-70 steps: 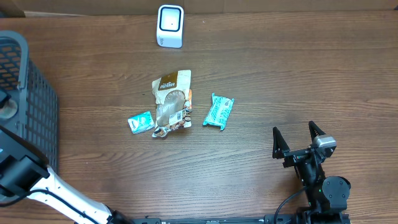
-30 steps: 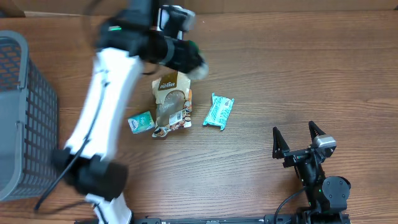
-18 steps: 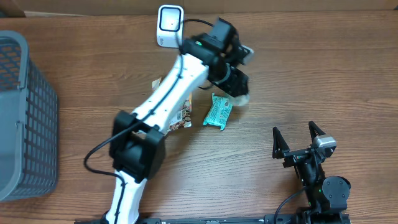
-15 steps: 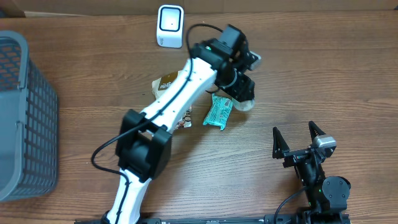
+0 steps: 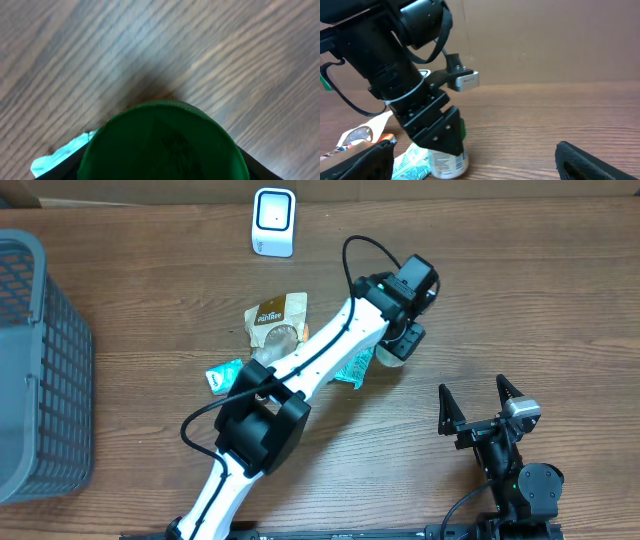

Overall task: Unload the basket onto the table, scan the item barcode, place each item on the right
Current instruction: 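Place the green-lidded jar on the table right of the packet, then raise the left gripper back toward the basket, then move the right gripper forward toward the green-lidded jar, then lower the right gripper over the jar and close on its lid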

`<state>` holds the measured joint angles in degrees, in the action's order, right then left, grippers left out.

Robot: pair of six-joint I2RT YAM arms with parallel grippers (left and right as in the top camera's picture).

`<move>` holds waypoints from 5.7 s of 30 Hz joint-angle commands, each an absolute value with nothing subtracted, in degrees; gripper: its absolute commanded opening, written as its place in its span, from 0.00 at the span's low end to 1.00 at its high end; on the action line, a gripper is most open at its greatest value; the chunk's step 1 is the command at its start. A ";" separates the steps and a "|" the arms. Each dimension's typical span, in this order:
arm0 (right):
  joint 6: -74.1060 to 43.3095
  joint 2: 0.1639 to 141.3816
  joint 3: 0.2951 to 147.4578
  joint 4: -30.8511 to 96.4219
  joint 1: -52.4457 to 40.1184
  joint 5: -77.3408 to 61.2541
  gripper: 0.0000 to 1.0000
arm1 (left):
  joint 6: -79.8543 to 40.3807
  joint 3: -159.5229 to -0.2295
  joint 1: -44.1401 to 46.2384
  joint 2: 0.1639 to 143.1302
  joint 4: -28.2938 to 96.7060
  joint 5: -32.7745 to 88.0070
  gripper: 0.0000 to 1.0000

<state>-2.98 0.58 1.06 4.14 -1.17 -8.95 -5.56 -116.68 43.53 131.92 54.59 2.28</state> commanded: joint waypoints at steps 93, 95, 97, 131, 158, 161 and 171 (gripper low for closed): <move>-3.01 48.23 68.38 51.22 -0.99 -25.28 1.00 | 5.58 -124.49 -14.61 108.47 84.16 14.46 1.00; -3.03 52.56 73.19 55.94 -0.99 -28.53 1.00 | 5.58 -124.49 -14.61 108.47 84.16 14.46 1.00; -3.03 55.81 77.19 60.01 -0.99 -32.21 1.00 | 5.58 -124.49 -14.61 108.47 84.16 14.46 1.00; -8.88 100.16 84.29 51.44 -16.34 -3.53 0.93 | 5.58 -124.49 -14.50 108.47 84.16 14.46 1.00; -29.67 112.20 82.54 51.51 -18.96 -0.03 0.69 | 5.58 -124.49 -14.55 108.47 84.16 14.46 0.99; -29.56 112.12 82.70 52.71 -18.96 -0.03 0.57 | 5.58 -124.49 -14.57 108.47 84.16 14.46 1.00; -4.89 110.21 94.06 63.46 -18.96 -0.08 0.47 | 5.58 -124.49 -14.57 108.49 84.16 14.46 1.00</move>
<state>-16.62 112.25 87.85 62.63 -18.79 -0.58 4.69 -124.62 -14.35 108.57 84.25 13.93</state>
